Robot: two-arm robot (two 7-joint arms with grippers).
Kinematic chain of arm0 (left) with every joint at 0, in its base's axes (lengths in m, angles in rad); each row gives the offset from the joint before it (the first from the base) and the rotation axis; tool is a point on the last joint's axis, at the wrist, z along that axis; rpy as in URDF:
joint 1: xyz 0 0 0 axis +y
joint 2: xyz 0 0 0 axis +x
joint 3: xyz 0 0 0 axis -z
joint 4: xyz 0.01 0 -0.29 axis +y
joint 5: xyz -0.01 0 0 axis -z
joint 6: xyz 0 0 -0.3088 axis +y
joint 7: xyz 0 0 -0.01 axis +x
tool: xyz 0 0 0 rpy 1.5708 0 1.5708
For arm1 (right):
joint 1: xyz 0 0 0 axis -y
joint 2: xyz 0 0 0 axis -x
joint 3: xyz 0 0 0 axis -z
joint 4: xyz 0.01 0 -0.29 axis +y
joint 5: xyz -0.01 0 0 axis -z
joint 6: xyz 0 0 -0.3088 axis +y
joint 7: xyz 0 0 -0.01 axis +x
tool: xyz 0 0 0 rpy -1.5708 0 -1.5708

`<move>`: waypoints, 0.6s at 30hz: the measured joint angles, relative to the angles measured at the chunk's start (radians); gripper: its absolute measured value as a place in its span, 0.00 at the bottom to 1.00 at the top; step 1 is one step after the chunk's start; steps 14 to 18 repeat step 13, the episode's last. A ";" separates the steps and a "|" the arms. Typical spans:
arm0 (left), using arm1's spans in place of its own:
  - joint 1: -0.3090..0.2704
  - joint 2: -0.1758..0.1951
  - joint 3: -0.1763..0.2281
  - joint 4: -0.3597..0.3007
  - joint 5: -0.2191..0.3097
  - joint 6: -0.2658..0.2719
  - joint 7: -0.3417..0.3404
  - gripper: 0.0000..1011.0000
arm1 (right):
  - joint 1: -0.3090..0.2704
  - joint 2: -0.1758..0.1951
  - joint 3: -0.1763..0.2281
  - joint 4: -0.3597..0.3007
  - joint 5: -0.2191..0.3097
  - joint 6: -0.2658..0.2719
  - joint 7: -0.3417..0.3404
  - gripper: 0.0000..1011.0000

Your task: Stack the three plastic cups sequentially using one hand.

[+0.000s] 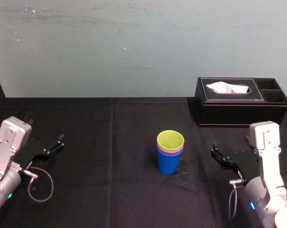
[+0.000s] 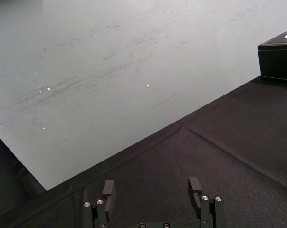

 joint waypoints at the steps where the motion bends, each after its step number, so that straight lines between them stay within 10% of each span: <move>1: 0.000 0.000 0.000 0.000 0.000 0.000 0.000 0.99 | 0.000 0.000 0.000 0.000 0.000 0.000 0.000 0.99; 18: 0.000 0.000 0.000 0.000 0.000 0.000 0.000 0.99 | 0.000 0.000 0.000 0.000 0.000 0.000 0.000 0.99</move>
